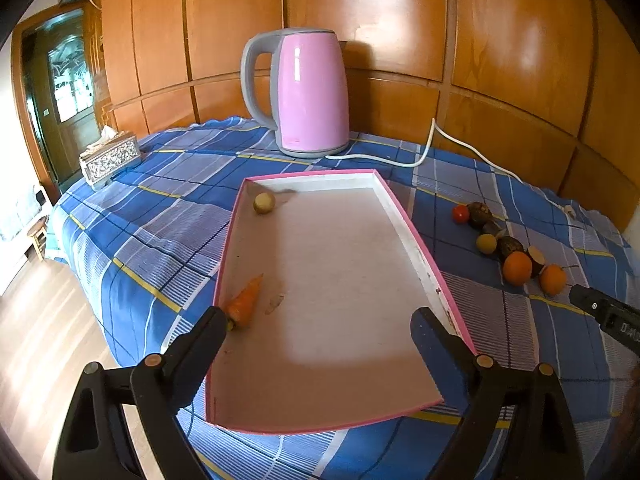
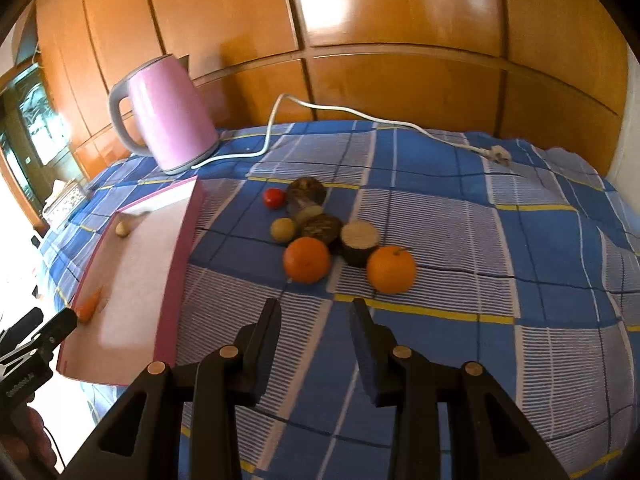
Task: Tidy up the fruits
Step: 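Move the left gripper back toward the row of fruits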
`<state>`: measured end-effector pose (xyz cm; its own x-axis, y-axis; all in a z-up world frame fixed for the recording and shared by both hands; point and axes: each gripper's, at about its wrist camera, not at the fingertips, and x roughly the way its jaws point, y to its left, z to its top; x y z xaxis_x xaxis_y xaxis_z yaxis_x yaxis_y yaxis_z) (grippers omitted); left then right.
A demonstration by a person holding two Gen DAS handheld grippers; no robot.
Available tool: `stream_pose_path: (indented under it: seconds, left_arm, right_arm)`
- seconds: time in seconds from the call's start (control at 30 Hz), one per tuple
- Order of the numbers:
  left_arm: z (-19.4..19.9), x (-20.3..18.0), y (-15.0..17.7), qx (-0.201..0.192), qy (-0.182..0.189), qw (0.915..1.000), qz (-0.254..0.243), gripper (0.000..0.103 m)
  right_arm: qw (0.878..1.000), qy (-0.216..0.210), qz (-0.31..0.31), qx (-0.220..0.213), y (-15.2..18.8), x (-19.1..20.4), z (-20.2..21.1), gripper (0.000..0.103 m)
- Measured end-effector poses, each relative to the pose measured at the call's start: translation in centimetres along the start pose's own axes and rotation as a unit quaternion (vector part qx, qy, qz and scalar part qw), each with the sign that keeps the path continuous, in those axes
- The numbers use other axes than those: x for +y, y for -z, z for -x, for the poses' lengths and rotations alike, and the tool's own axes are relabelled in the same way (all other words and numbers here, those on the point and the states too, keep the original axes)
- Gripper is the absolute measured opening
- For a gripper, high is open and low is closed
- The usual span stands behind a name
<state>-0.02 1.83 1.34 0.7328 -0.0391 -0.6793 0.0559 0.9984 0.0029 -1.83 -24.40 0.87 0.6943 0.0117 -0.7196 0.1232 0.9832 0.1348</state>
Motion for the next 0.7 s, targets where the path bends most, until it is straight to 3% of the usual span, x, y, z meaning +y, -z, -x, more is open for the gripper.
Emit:
stream_pose_path:
  seconds: [0.2, 0.57, 0.7]
  left_arm:
    - [-0.2, -1.3, -0.2, 0.011, 0.018, 0.9997, -0.014, 0.096]
    - [-1.8, -6.1, -2.0, 0.056, 0.104, 0.9918, -0.048, 0.097]
    - [-2.7, -7.4, -3.1, 0.079, 0.137, 0.9862, -0.050, 0.089]
  right_arm:
    - [1.000, 0.007, -0.017, 0.001, 0.3, -1.8, 0.0, 0.036]
    - [0.996, 0.042, -0.073, -0.002, 1.0, -6.6, 0.3, 0.036]
    - [0.995, 0.047, -0.086, -0.001, 1.4, -7.8, 0.3, 0.036]
